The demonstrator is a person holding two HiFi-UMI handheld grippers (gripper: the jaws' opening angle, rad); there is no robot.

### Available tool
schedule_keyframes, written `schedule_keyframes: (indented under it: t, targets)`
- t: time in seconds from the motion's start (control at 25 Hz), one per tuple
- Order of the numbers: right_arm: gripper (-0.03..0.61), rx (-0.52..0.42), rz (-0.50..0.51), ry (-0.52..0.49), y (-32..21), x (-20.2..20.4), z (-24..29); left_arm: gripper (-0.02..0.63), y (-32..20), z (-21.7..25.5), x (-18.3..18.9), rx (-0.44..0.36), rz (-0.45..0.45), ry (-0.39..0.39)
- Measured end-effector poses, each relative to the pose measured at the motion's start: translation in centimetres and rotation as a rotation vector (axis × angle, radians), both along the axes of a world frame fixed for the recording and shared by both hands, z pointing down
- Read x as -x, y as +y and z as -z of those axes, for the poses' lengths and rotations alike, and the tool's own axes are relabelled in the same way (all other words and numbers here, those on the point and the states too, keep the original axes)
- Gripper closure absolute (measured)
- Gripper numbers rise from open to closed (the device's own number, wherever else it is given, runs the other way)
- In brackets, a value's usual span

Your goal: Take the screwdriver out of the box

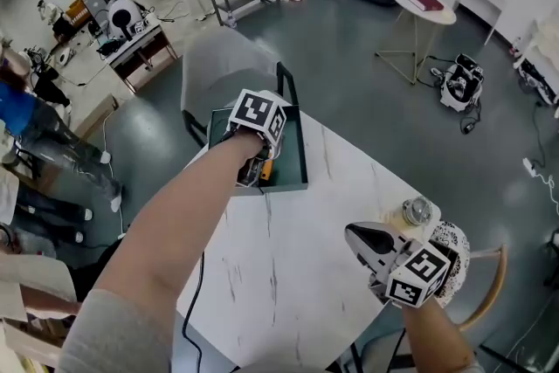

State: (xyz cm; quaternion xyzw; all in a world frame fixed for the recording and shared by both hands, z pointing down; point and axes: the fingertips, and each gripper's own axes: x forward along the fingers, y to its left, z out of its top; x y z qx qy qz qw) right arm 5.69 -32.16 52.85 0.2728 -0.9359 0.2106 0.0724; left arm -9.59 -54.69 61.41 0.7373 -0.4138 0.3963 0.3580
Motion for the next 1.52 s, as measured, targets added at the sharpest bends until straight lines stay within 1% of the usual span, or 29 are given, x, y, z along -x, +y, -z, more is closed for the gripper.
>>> schedule_keyframes:
  t: [0.12, 0.28, 0.44, 0.6, 0.72, 0.84, 0.96, 1.08, 1.16, 1.32, 1.4, 1.44, 1.52]
  targets:
    - [0.571, 0.007, 0.008, -0.009, -0.2, -0.1, -0.7, 0.491, -0.9, -1.9, -0.4, 0.065, -0.028, -0.062]
    - [0.571, 0.028, 0.008, -0.037, -0.4, -0.4, -1.4, 0.485, -2.1, -4.2, -0.3, 0.137, -0.025, -0.13]
    - [0.571, 0.058, 0.008, -0.048, -0.2, -0.6, -2.2, 0.485, -2.7, -6.2, -0.2, 0.174, -0.02, -0.191]
    - [0.571, 0.086, -0.004, -0.047, -0.5, -0.9, -2.4, 0.485, -2.0, -7.4, 0.5, 0.228, -0.022, -0.265]
    - [0.571, 0.108, -0.008, -0.051, -0.6, -1.0, -2.2, 0.485, -2.0, -7.8, 0.7, 0.236, -0.036, -0.303]
    - [0.571, 0.12, -0.005, -0.047, -0.6, -0.8, -2.0, 0.484, -1.9, -8.3, 0.7, 0.247, -0.077, -0.356]
    - [0.571, 0.131, 0.003, -0.039, -0.6, -0.6, -2.2, 0.447, -2.0, -9.2, 0.5, 0.251, -0.12, -0.404]
    - [0.571, 0.147, 0.009, -0.025, -0.4, -0.4, -2.5, 0.445, -1.2, -9.4, 0.6, 0.28, -0.143, -0.442]
    - [0.571, 0.155, 0.008, -0.016, -0.3, -0.5, -2.6, 0.446, -1.1, -9.5, 0.6, 0.281, -0.157, -0.463]
    - [0.571, 0.169, 0.006, -0.002, -0.2, -0.5, -3.1, 0.491, -1.5, -9.8, 1.1, 0.251, -0.179, -0.538]
    - [0.571, 0.174, 0.009, 0.004, 0.0, -0.4, -3.3, 0.5, -2.1, -10.2, 1.4, 0.222, -0.196, -0.573]
    - [0.571, 0.176, 0.011, 0.007, 0.1, -0.3, -3.4, 0.514, -2.4, -10.3, 1.6, 0.206, -0.204, -0.593]
    - [0.571, 0.179, 0.013, 0.01, 0.2, -0.2, -3.6, 0.565, -2.8, -10.4, 1.7, 0.173, -0.219, -0.626]
